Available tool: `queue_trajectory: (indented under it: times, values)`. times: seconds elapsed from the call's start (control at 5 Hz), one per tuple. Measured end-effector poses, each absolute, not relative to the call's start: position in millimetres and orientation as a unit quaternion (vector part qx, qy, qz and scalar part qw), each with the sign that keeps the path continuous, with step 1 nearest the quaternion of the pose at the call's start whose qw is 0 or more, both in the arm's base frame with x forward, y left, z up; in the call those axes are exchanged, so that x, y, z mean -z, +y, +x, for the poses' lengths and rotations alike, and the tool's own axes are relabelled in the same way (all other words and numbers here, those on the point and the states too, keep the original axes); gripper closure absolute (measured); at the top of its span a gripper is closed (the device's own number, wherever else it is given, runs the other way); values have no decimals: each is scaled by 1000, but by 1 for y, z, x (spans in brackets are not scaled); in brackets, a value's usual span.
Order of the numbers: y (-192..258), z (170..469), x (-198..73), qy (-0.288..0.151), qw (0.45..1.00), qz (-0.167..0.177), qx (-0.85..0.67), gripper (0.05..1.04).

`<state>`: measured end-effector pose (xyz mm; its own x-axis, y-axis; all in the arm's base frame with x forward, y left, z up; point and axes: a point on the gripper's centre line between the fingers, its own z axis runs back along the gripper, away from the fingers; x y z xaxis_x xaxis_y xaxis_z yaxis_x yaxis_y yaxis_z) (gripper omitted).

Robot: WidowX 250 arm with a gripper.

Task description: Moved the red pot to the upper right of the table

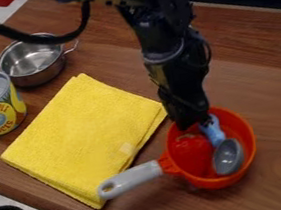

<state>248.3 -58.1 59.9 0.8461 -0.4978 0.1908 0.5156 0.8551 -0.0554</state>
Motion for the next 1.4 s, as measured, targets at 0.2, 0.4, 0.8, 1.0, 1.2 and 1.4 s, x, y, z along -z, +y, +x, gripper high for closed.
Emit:
queue_trajectory:
  times: [0.2,0.4,0.8,1.0,1.2,1.4]
  values:
    - [-55,265,-69,-96,971,-61,208,1029]
    - [-48,288,-72,-104,982,-69,142,1029]
    - [-17,328,-66,-130,989,-72,9,1029]
    - [5,341,-66,-149,985,-64,-61,1029]
    - [33,354,-63,-160,973,-53,-156,1029]
    - [57,358,-58,-173,952,-39,-251,1029]
